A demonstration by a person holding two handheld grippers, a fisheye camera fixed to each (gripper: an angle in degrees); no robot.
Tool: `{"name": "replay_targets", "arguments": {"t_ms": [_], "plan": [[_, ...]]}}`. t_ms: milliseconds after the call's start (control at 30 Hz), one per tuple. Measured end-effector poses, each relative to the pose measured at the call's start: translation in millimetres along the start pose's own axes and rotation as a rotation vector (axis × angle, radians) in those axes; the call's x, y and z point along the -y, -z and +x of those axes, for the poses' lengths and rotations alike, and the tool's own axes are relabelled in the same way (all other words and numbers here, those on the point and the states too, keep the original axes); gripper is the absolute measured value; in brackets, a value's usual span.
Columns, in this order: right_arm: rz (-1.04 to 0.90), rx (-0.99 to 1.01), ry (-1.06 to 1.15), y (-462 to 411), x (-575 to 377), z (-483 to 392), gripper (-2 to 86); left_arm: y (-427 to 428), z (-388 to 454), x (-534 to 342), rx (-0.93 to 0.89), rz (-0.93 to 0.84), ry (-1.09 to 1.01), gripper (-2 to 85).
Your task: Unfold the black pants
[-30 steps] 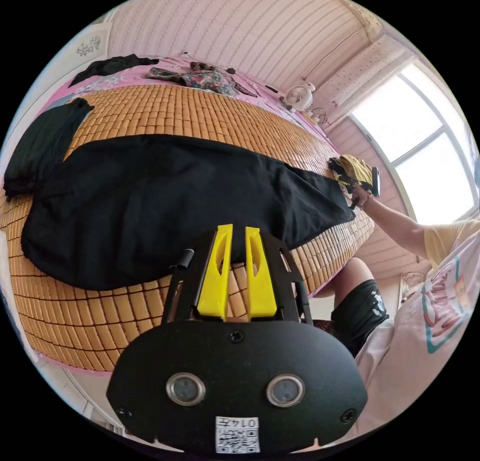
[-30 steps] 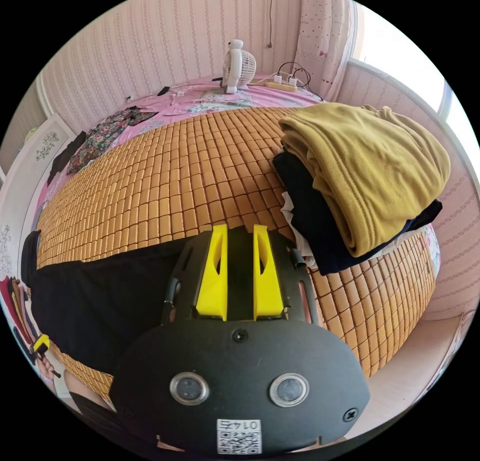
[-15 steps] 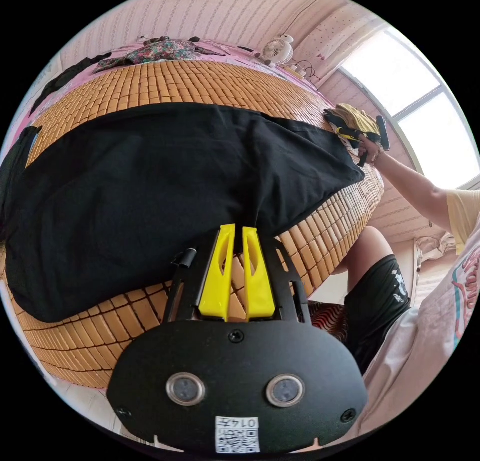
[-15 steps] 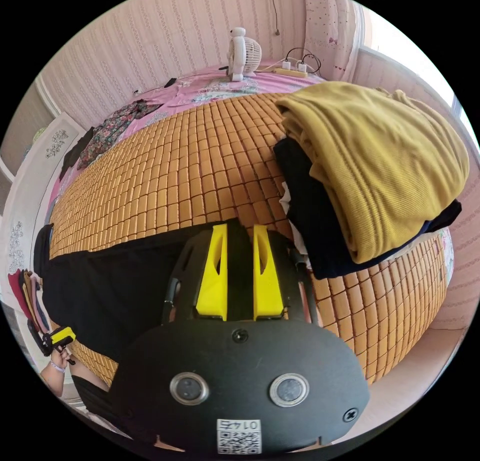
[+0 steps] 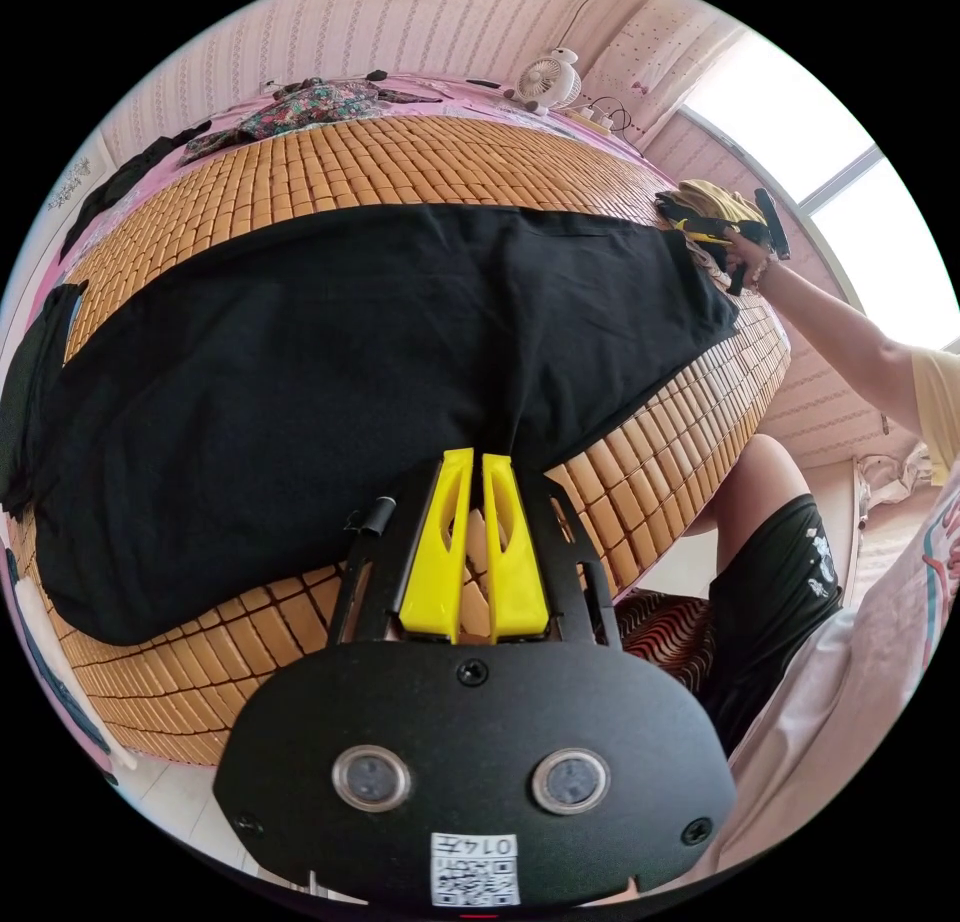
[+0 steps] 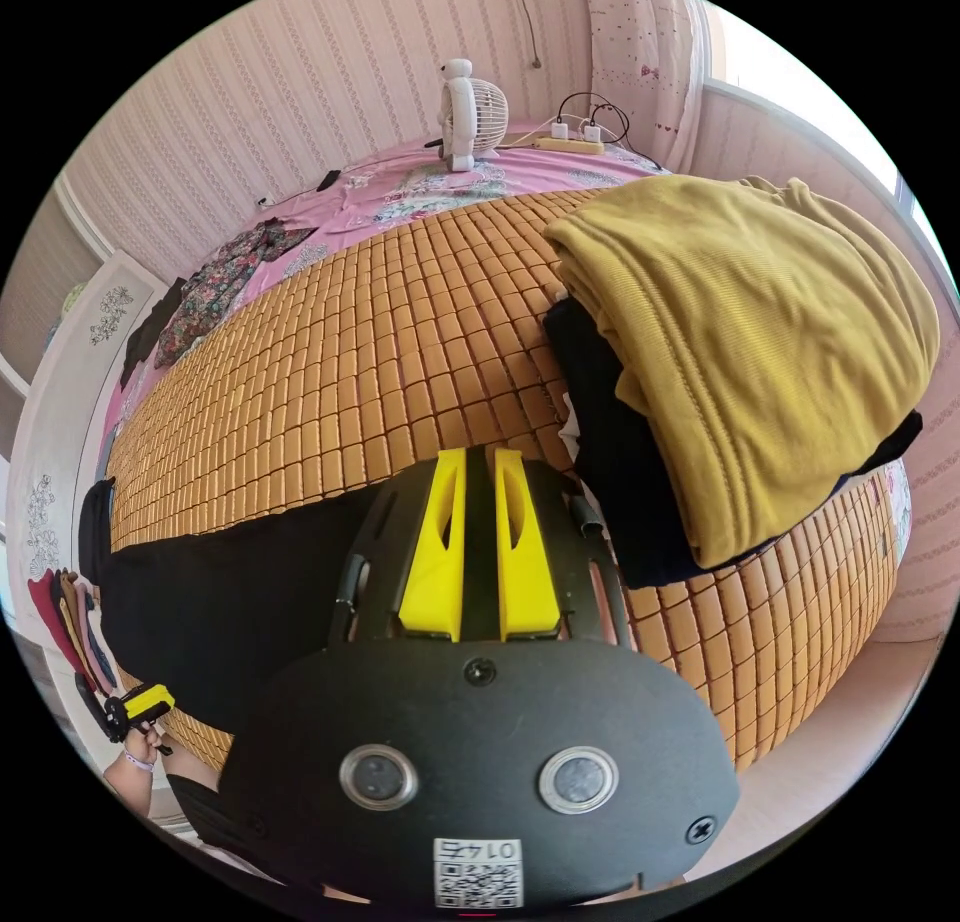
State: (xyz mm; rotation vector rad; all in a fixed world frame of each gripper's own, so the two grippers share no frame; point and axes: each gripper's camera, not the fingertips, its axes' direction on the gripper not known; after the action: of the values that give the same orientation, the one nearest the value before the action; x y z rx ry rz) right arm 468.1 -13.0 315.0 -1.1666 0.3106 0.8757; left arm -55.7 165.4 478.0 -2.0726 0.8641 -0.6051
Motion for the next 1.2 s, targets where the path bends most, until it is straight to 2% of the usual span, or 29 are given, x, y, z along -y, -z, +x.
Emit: {"name": "replay_targets", "arguments": {"t_ms": [67,200,367,533,633,833,967,1200], "plan": [[0.055,0.016,-0.007,21.0,-20.4,13.3,4.5,-1.9,1.4,1.8,-0.005,0.000,0.005,0.1],[0.018,-0.010,-0.024,42.6,-67.2,36.2,4.6,-9.0,5.7,2.1,-0.003,0.024,0.014,0.0],[-0.180,0.108,-0.045,27.4,-120.5,50.9,2.7,-16.0,7.7,5.7,-0.019,0.030,0.041,0.0],[-0.057,0.115,-0.034,61.8,-131.1,44.6,0.5,-22.0,15.4,10.2,0.001,0.020,0.025,-0.1],[-0.024,0.142,-0.066,69.2,-140.8,45.9,2.6,-25.3,16.9,11.6,-0.004,0.025,0.041,-0.1],[-0.121,0.136,-0.107,29.8,-146.4,32.8,6.6,-30.7,22.0,14.4,0.001,0.025,0.054,-0.2],[-0.113,-0.039,0.060,22.7,-145.9,-12.6,4.2,-33.6,25.7,17.0,0.011,0.018,0.049,-0.2],[-0.179,-0.202,0.372,17.4,-132.6,-73.9,2.1,-38.2,28.2,18.1,-0.001,0.023,0.068,-0.1]]}}
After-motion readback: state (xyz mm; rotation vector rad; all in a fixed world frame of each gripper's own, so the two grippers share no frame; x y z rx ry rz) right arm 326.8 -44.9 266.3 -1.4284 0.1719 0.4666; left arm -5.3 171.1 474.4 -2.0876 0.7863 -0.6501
